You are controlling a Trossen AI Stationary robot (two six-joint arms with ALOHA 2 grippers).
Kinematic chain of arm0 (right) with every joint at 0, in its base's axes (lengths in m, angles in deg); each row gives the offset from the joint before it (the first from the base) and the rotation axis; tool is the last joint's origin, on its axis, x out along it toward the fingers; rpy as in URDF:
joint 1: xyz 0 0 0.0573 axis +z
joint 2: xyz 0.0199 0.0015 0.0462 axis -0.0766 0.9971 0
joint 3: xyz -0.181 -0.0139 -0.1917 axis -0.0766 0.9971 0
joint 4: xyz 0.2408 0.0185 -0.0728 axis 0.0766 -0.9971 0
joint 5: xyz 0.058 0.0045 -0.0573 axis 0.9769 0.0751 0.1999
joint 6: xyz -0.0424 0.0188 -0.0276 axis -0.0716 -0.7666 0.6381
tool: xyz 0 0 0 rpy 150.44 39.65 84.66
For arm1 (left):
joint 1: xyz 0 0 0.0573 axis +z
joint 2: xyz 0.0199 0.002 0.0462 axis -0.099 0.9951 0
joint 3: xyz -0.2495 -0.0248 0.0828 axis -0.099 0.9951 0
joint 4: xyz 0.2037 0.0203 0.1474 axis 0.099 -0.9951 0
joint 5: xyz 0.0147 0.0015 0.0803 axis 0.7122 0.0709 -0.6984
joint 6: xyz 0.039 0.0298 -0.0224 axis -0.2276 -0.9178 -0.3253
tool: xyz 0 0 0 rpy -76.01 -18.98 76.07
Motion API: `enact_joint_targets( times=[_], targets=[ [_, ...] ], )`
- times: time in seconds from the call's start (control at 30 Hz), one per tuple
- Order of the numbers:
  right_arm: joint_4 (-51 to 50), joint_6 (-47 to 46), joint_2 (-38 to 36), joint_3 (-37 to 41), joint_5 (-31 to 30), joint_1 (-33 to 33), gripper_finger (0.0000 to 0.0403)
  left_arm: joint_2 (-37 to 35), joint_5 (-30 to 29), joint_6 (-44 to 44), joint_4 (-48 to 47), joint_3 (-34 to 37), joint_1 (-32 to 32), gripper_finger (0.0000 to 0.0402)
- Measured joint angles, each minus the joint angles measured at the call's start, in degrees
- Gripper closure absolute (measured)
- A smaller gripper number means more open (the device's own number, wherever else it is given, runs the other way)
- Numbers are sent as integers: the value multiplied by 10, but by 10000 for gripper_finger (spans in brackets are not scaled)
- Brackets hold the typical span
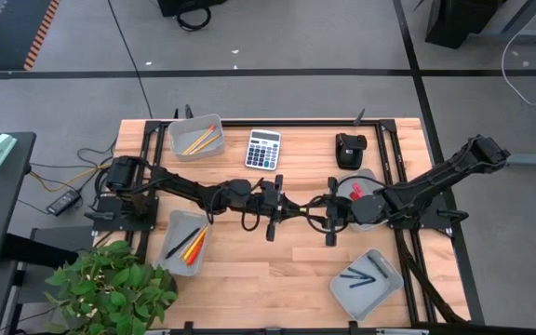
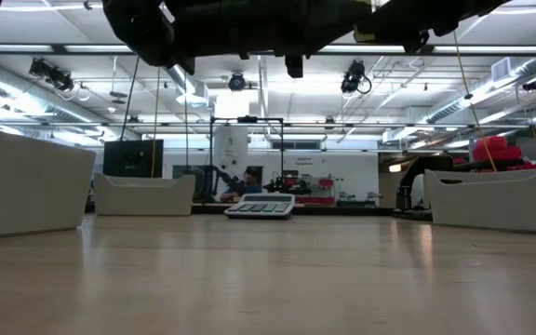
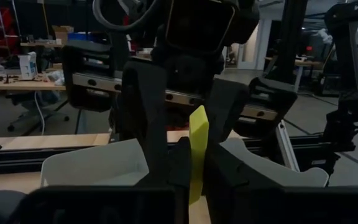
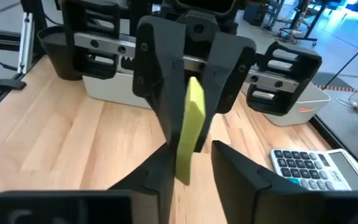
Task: Sort crayons/erasers/pens/pencils in bins
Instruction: Put the light green eraser into the top left gray bin
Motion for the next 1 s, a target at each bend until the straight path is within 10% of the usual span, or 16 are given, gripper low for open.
enact_joint_targets(
  times=[1.0],
  targets=[
    [-34,-5,0,-1,-13,7,367,0,1,0,-16,-1,0,332]
  ],
)
